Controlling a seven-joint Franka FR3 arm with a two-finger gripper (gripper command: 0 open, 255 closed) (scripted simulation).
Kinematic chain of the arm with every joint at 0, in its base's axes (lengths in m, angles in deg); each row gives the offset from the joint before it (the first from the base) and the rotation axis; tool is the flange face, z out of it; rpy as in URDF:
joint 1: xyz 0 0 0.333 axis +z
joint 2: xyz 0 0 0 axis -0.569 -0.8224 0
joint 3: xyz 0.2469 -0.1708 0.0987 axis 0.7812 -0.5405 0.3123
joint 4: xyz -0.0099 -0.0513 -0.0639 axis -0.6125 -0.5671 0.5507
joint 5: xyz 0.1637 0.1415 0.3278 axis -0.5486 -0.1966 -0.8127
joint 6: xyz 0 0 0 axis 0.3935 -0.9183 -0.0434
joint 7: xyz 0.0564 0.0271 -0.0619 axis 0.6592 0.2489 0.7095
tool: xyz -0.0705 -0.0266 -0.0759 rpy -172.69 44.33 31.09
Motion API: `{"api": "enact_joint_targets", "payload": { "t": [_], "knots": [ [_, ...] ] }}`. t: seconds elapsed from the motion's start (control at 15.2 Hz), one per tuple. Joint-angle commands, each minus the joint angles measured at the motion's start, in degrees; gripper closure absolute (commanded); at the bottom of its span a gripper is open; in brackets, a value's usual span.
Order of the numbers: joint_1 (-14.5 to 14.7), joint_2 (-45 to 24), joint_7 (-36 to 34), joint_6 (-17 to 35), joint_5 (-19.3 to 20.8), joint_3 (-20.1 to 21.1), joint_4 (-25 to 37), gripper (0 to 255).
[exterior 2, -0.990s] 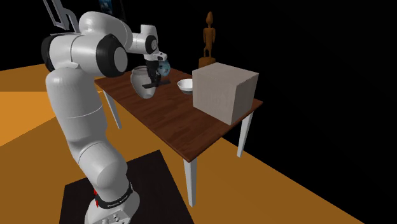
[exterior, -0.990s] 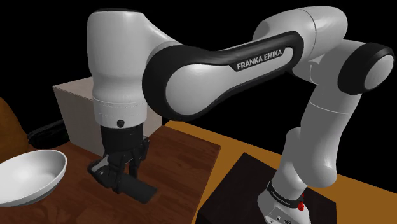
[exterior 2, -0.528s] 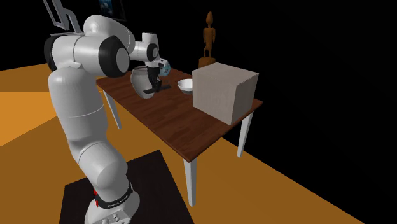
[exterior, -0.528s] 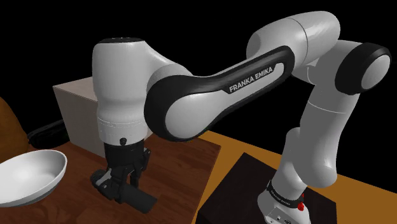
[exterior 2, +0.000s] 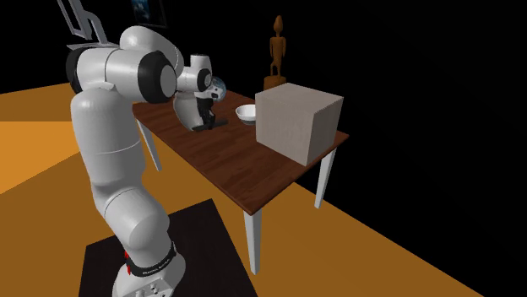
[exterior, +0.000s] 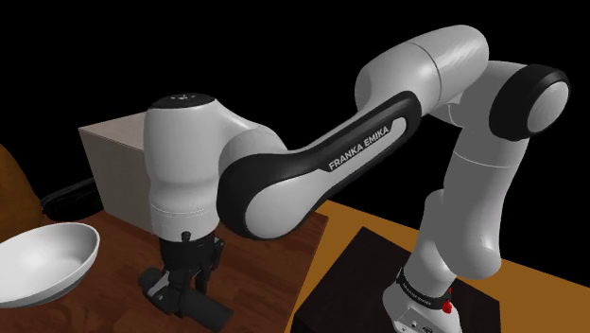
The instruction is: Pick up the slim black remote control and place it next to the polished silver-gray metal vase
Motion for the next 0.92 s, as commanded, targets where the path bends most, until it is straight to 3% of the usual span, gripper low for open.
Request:
{"api": "enact_joint_targets", "payload": {
  "t": [0.0, 0.86],
  "knots": [
    [0.07, -0.67, -0.15, 1.42, 0.42, -0.10, -0.82, 255],
    [1.11, -5.99, -2.16, 10.41, 4.05, -1.09, -5.27, 255]
  ]
}}
